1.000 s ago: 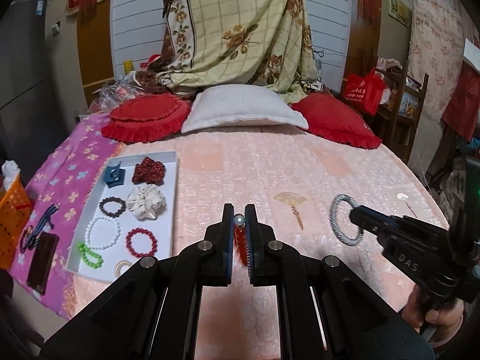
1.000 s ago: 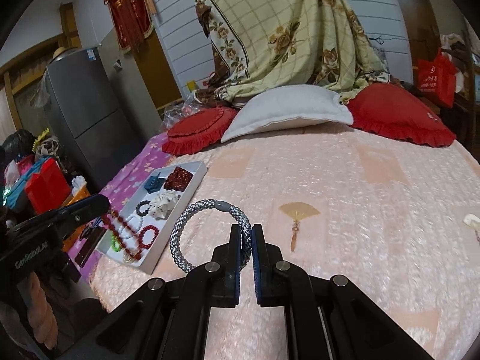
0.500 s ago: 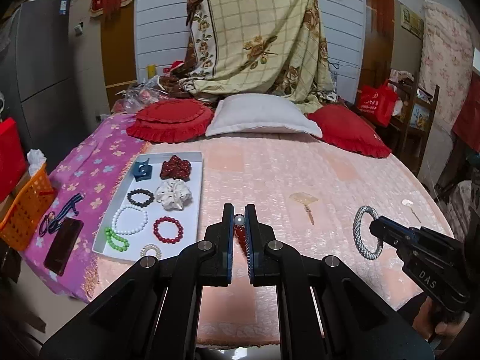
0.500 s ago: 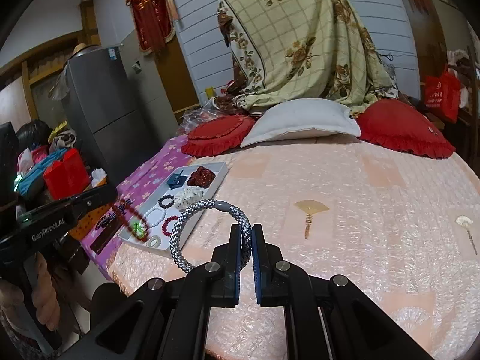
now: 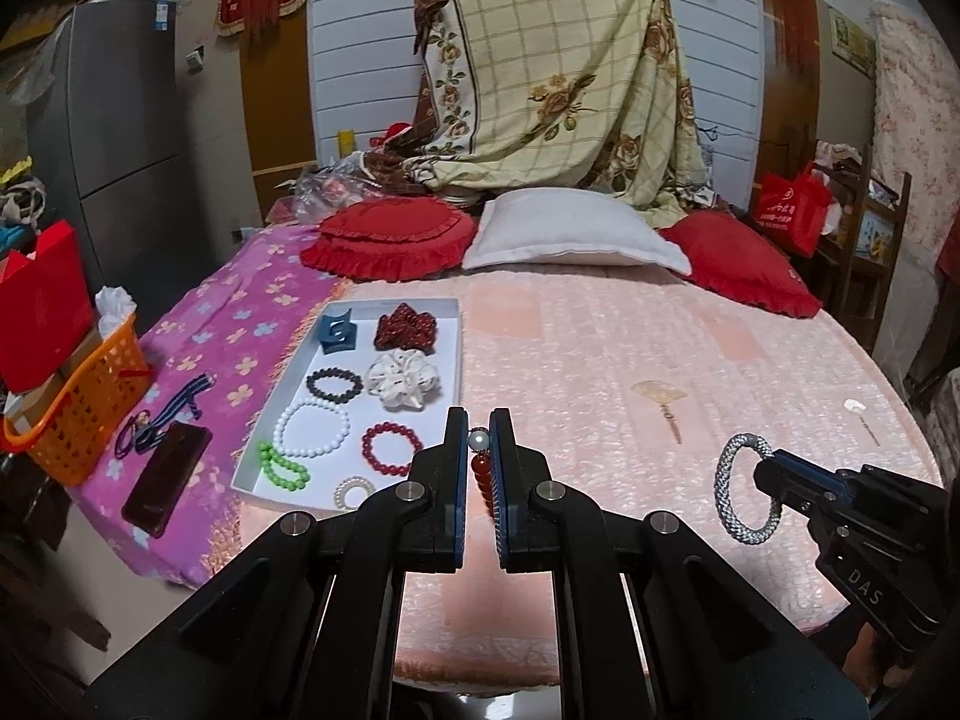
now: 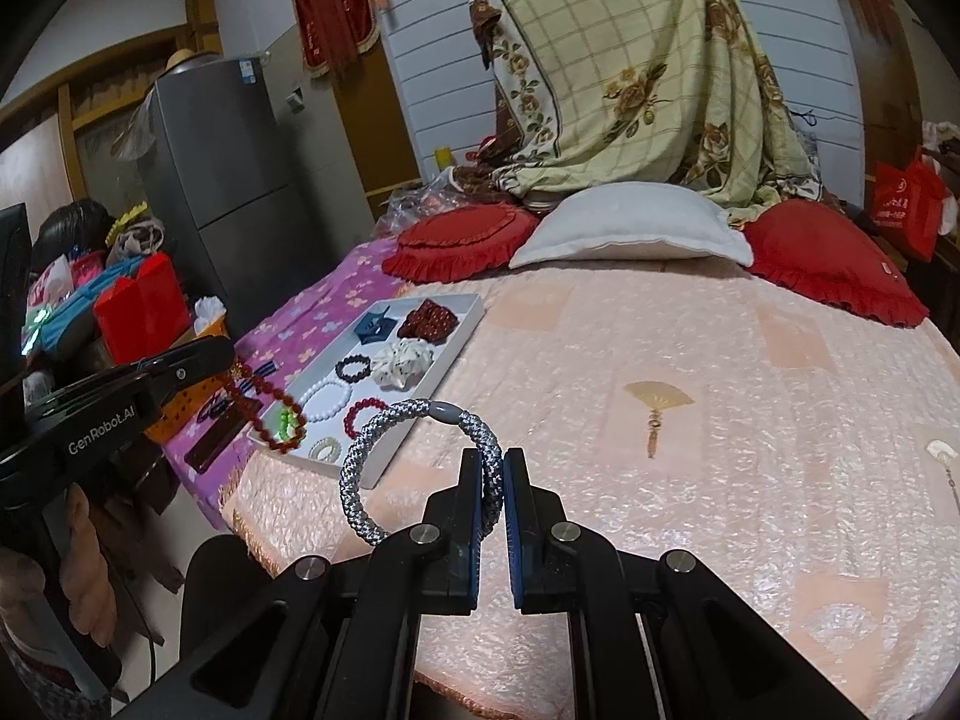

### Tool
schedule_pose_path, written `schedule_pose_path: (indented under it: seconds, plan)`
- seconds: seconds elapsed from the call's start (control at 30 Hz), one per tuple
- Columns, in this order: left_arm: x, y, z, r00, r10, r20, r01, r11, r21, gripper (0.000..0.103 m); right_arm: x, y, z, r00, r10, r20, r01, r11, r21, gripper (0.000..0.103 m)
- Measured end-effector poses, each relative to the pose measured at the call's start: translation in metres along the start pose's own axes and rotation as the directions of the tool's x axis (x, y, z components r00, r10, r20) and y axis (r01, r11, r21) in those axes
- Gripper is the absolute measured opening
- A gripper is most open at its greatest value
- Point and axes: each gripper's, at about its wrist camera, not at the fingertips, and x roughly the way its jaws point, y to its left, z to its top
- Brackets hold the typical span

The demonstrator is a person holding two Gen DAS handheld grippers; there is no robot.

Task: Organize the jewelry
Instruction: 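Lift both held bracelets and carry them over the white tray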

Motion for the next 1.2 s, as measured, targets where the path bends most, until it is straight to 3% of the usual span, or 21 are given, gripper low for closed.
schedule_pose_path:
  seconds: [0.57, 0.93, 1.2]
  plan:
    - [0.029, 0.044, -0.022, 0.995, 0.079, -0.053, -0.083, 0.994, -0.066, 0.006, 0.036, 0.026, -0.006, 0.997, 0.005, -0.082, -0.01, 0.999, -0.052, 0.006]
    - [0.072, 0.085, -0.04, 0.978, 0.153, -0.144, -0.168, 0.98, -0.102, 0.005, 0.097, 0.058, 0.01, 0.983, 0.069, -0.169, -0.09, 0.989, -0.12, 0.006]
    - [0.092, 0.121, -0.035, 0.974, 0.139, -0.177, -0.168, 0.973, -0.16, 0.005, 0.141, 0.084, 0.022, 0.968, 0.108, -0.228, -0.145, 0.977, -0.154, 0.006]
